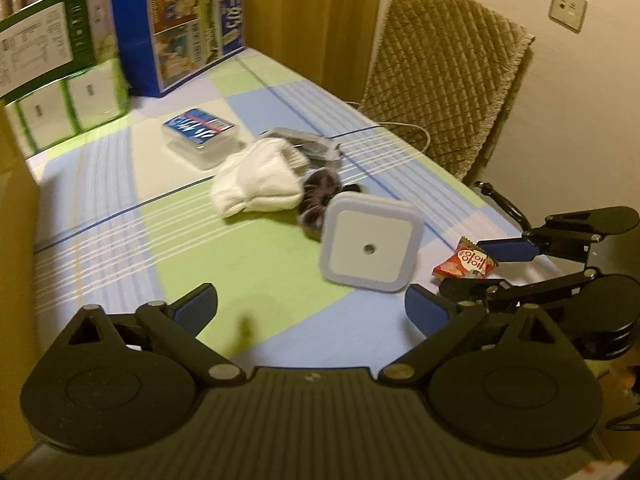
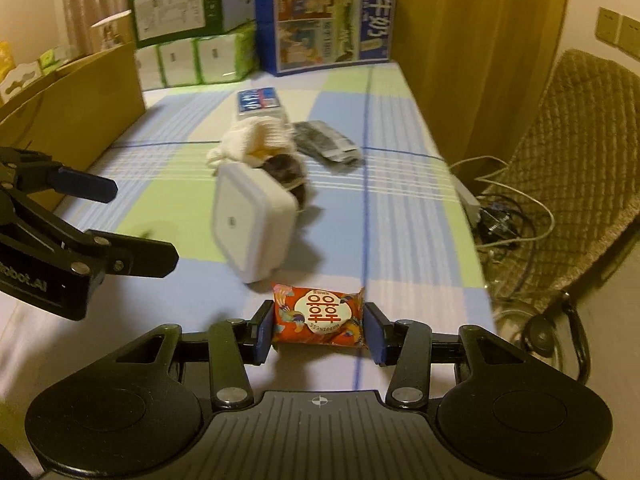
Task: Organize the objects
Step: 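Grasp the white square night light with the left gripper while the right holds the packet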
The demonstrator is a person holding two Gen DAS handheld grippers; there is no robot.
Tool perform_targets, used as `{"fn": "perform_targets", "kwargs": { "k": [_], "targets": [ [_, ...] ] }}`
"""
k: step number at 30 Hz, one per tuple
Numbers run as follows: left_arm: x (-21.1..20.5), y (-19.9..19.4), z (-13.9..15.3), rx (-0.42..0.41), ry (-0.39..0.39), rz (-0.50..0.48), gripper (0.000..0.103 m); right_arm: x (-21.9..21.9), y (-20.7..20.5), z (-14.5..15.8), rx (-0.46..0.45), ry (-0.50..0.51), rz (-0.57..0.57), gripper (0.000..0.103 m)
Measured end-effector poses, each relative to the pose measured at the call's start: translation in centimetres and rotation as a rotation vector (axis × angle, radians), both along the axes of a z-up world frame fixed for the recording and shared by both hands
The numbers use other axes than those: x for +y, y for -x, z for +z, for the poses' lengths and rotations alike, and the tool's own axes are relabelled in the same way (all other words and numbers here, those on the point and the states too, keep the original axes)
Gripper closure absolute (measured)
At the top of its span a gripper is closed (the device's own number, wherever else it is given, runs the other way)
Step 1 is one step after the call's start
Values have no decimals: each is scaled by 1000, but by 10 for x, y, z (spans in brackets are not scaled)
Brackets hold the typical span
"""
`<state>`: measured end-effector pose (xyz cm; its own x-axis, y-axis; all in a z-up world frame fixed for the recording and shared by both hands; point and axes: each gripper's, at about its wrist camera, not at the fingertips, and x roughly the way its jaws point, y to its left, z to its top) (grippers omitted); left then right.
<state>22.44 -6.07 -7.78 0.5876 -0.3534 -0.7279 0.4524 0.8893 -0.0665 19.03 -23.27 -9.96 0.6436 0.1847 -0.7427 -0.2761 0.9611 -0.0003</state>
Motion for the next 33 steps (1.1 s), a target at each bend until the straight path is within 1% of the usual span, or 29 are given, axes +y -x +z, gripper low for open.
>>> {"fn": "perform_targets", "kwargs": {
  "k": [4,9,11,13,17,18,19,20,26,33],
  "targets": [
    [-15,-5,-7,-6,-7,-29,14,-11,-1,1,10,-5,-30,60],
    [-31,-11,-14,-28,7,-54,14,-17,-2,1,14,-5,-47,60],
    [-35,-14,-17,-32,8,-59,17,-18,-3,2,15,-6,-57,60],
    [-39,-16,-18,-35,7,-69,24,-20,-5,2,15,-7,-65,60],
    [-46,-19,-20,-49,-6,-88,28,-22,-7,3,16,-8,-77,60],
    [-47,-19,-20,-48,-9,-93,33,-23,-7,4,17,-10,-78,60],
    [-49,-20,-21,-47,-16,-97,40,-23,-7,4,18,-13,-79,60],
    [-49,-21,-22,-48,-23,-100,42,-23,-7,4,19,-15,-80,60],
    [-43,-12,-17,-50,-46,-107,42,-22,-4,6,19,-21,-88,60],
    [-20,1,-3,-19,-72,-76,43,-11,3,14,20,-47,-76,60]
  ]
}}
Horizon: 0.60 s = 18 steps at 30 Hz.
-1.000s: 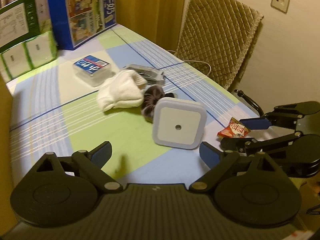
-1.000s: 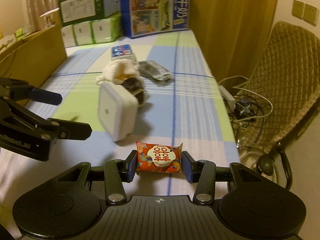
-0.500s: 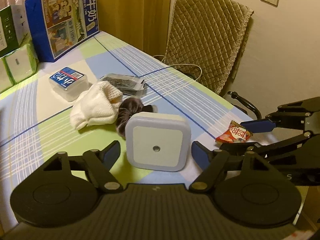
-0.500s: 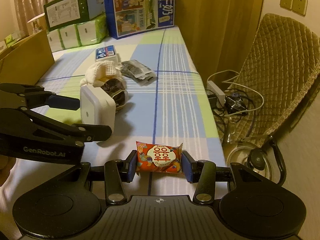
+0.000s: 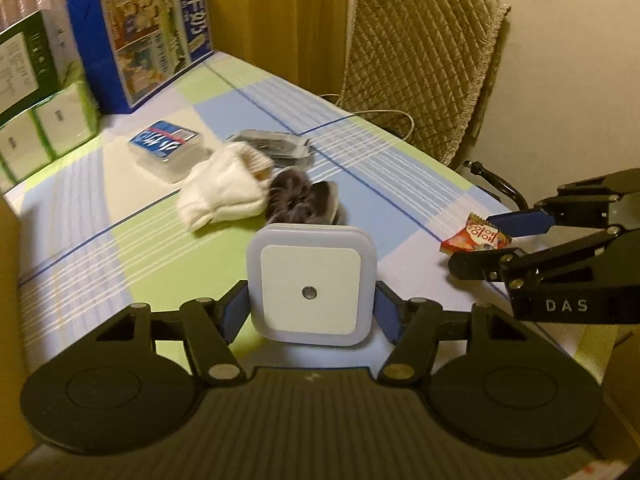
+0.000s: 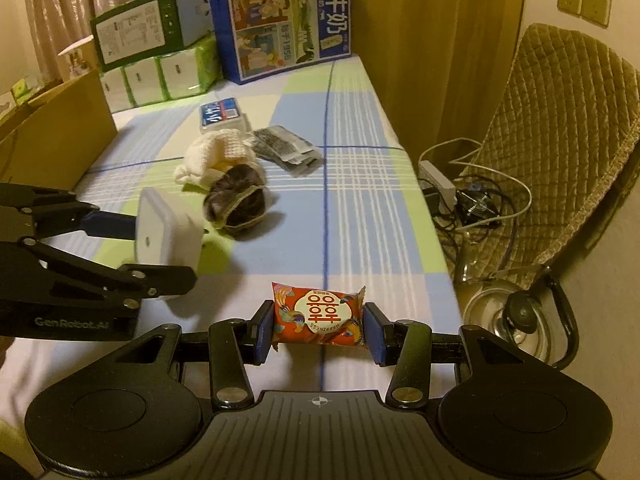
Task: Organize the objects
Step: 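Carry the night light and snack packet over the cardboard box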
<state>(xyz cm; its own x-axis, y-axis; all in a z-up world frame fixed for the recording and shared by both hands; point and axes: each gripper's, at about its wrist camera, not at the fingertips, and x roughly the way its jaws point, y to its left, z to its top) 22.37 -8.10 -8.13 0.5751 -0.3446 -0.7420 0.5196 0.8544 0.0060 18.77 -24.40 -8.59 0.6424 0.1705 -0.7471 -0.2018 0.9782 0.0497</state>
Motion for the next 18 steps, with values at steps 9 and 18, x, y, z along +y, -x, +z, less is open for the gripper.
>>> {"fn": "perform_targets", "kwargs": {
  "k": [9,18],
  "targets": [
    [29,26,42,-26,1,59,43,23,14,30,-39,-23,36,60],
    [69,55,90,-71,2,135,43,61,28,78,-87,-62,97,60]
  ]
}}
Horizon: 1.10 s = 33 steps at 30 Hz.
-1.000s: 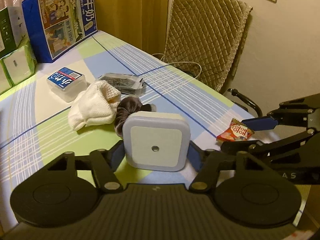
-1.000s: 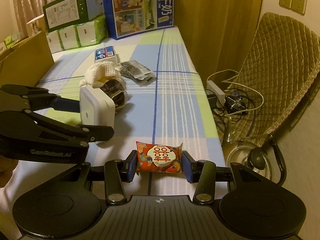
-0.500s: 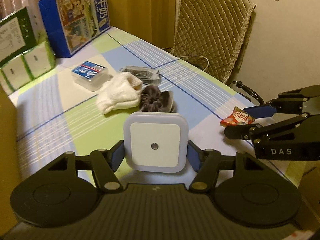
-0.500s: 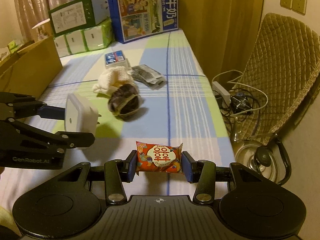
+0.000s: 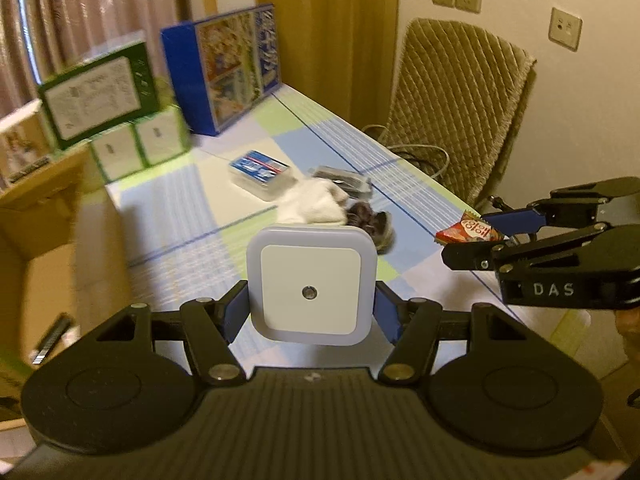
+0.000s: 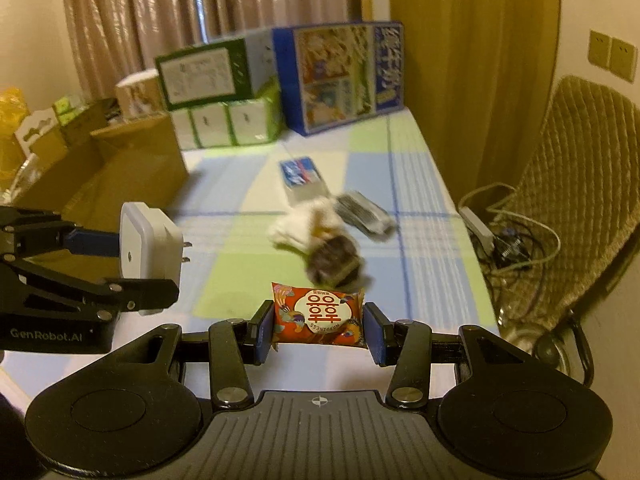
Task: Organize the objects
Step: 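Carry the night light and snack packet over the cardboard box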
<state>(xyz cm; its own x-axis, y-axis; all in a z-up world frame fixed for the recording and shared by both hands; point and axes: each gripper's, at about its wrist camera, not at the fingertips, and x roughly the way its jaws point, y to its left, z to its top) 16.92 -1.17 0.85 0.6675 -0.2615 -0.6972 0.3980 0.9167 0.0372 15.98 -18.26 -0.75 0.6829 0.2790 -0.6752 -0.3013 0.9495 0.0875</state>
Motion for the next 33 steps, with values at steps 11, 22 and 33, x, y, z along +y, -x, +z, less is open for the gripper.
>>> {"fn": "perform_targets", "kwargs": {
  "k": [11,22,33],
  "targets": [
    [82,40,52,-68,-10,103,43,78,19,41,-60,-49,142,60],
    [192,66,76,-83,-67,252,43,176,26,63,-93,-78,300,60],
    [251,48,65,-42,-117,316,43,234,10,55,-78,-74,354,60]
  ]
}}
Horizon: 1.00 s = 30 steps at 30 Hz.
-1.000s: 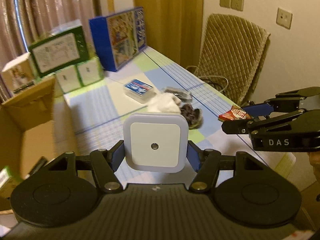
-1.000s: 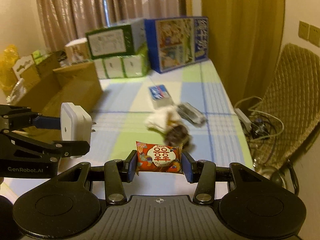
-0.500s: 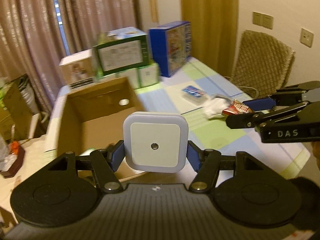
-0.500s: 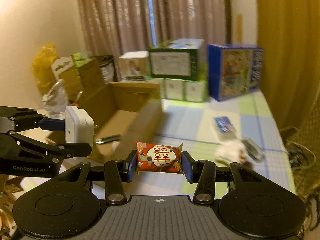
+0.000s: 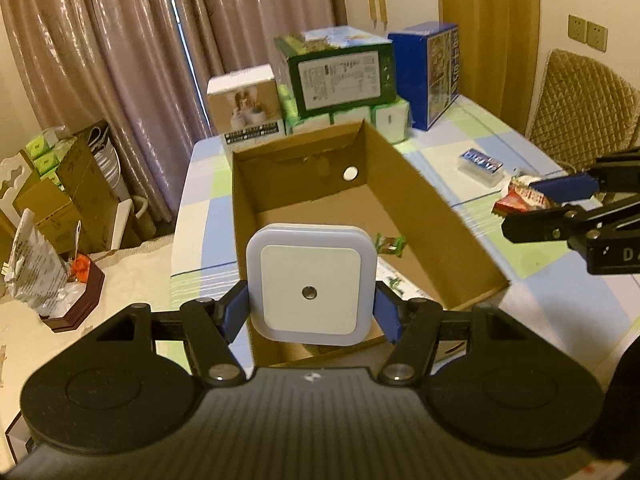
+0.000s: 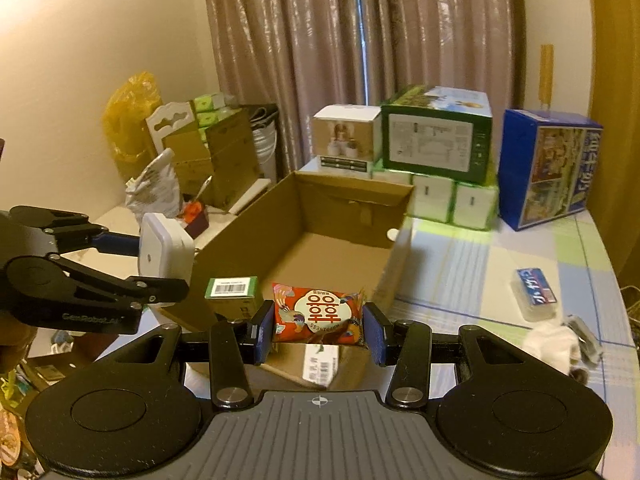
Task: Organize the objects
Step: 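Carry the night light and snack packet over the cardboard box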
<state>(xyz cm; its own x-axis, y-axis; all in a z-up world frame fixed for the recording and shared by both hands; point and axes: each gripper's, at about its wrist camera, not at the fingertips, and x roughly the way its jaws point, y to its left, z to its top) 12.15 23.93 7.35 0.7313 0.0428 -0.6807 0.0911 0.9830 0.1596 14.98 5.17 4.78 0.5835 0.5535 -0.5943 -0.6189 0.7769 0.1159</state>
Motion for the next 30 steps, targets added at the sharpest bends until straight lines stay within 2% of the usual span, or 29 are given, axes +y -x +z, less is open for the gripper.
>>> {"fn": "perform_targets", "kwargs": {
  "k": [9,20,30],
  "targets": [
    [13,-24,-17,39,21,-22,43,16,-17,-12,21,19,0,60],
    [10,-43,-38,105,25,-95,43,27,-25,-21,32,38,2,60],
    [9,-69,-41,64,-21,-120,42,27,-38,-31,40,38,-24,60]
  ]
}}
